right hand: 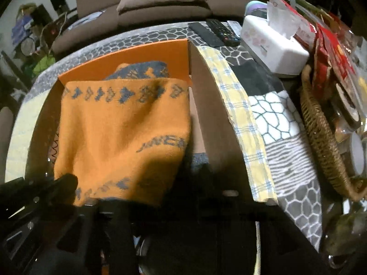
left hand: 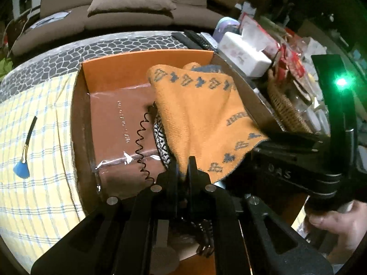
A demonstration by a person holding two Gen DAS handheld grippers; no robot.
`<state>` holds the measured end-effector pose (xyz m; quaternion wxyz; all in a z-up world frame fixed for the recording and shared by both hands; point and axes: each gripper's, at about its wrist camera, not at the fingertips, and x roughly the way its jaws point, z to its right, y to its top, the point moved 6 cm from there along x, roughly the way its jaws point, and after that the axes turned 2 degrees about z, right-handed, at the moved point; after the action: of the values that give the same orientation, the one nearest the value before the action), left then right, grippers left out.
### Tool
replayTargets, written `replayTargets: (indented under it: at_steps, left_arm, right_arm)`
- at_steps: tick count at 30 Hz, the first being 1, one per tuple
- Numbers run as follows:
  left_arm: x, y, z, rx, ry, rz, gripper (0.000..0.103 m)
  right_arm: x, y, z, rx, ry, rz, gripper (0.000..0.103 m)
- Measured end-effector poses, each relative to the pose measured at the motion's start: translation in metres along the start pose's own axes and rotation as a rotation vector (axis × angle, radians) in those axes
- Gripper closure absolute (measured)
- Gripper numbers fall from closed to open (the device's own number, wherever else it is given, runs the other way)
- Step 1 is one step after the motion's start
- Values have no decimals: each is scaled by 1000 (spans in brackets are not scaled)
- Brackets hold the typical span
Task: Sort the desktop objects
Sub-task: 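Carry the orange pouch onto the brown pouches in the box, open both grippers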
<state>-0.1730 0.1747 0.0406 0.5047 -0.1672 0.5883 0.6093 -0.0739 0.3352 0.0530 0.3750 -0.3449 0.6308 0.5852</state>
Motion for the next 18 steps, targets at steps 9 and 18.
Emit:
replayTargets:
  at_steps: [9, 18]
  left_arm:
    - [-3, 1, -1, 0, -28, -11, 89]
    - [-39, 8, -9, -23, -45, 50, 64]
  right_arm:
    - [-75, 15, 23, 23, 31, 112, 25]
    - [-67, 26, 0, 82, 123, 141, 27]
